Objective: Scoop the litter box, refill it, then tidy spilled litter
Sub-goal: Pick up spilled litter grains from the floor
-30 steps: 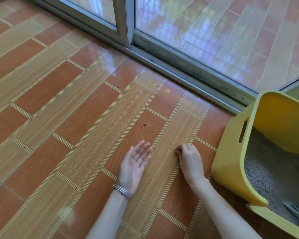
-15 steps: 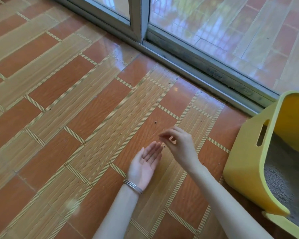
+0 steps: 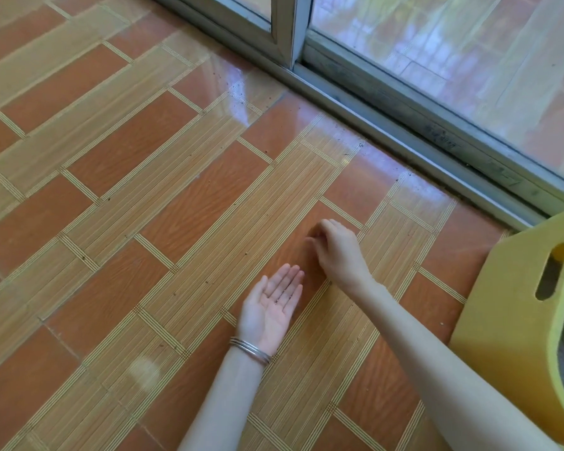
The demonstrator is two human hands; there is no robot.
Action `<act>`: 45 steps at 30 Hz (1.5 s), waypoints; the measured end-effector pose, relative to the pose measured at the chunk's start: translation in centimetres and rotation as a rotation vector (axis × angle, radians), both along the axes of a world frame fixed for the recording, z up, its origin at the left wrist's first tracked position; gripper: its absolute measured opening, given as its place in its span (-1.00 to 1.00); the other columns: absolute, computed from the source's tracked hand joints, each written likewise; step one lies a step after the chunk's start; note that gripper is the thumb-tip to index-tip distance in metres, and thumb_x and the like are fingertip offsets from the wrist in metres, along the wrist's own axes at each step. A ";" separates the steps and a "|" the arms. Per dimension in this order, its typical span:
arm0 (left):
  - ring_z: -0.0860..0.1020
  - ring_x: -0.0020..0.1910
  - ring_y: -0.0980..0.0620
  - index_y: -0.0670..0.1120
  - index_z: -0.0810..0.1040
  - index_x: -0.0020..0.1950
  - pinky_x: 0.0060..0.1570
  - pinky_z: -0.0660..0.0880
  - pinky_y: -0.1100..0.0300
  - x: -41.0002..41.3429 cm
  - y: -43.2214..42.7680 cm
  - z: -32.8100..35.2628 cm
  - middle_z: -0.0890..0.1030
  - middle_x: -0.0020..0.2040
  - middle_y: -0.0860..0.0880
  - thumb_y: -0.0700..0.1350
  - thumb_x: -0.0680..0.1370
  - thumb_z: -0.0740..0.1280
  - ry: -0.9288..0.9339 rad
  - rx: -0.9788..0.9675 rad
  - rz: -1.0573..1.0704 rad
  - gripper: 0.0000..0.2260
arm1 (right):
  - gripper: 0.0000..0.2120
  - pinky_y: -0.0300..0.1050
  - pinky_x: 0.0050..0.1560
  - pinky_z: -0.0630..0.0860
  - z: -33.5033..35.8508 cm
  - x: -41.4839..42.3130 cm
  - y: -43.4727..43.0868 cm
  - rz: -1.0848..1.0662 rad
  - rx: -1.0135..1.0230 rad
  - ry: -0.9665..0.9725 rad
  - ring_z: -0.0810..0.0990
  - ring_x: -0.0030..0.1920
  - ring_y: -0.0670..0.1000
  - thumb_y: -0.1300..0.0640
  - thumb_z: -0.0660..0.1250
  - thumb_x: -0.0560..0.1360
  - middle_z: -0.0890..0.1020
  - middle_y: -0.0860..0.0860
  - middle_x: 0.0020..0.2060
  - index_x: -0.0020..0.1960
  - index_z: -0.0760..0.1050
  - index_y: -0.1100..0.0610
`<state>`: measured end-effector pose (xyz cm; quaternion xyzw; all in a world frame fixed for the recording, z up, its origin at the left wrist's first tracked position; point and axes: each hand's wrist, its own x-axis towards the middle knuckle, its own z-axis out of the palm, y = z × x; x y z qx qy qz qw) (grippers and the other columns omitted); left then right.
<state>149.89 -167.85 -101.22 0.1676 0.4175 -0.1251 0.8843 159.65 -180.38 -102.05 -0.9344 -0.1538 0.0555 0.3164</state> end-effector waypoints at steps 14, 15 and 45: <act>0.54 0.19 -0.16 -0.32 0.51 0.15 0.12 0.50 0.00 0.1 -0.5 0.6 0.60 0.12 -0.25 -0.15 0.64 0.06 -0.036 -0.054 -0.051 -0.68 | -0.94 -0.03 -0.19 0.51 -0.8 -1.9 -3.7 -0.043 -0.160 -0.036 0.56 -0.17 0.12 0.28 0.41 0.40 0.57 0.08 -0.20 -0.13 0.56 0.22; 0.55 0.18 -0.16 -0.32 0.51 0.15 0.12 0.50 0.00 -0.1 -0.4 0.5 0.60 0.11 -0.25 -0.15 0.64 0.06 -0.031 -0.045 -0.053 -0.68 | -0.95 -0.02 -0.19 0.52 -0.8 -1.9 -3.6 -0.052 -0.153 -0.045 0.57 -0.18 0.13 0.30 0.41 0.40 0.57 0.08 -0.21 -0.14 0.56 0.22; 0.54 0.16 -0.17 -0.33 0.50 0.16 0.20 0.44 0.02 -1.7 -1.7 0.9 0.62 0.07 -0.26 -0.15 0.64 0.06 0.011 -0.006 -0.110 -0.68 | -0.92 -0.10 -0.17 0.47 0.1 -5.7 -4.4 -0.069 -0.231 0.004 0.57 -0.17 0.08 0.16 0.44 0.40 0.58 0.02 -0.22 -0.14 0.58 0.15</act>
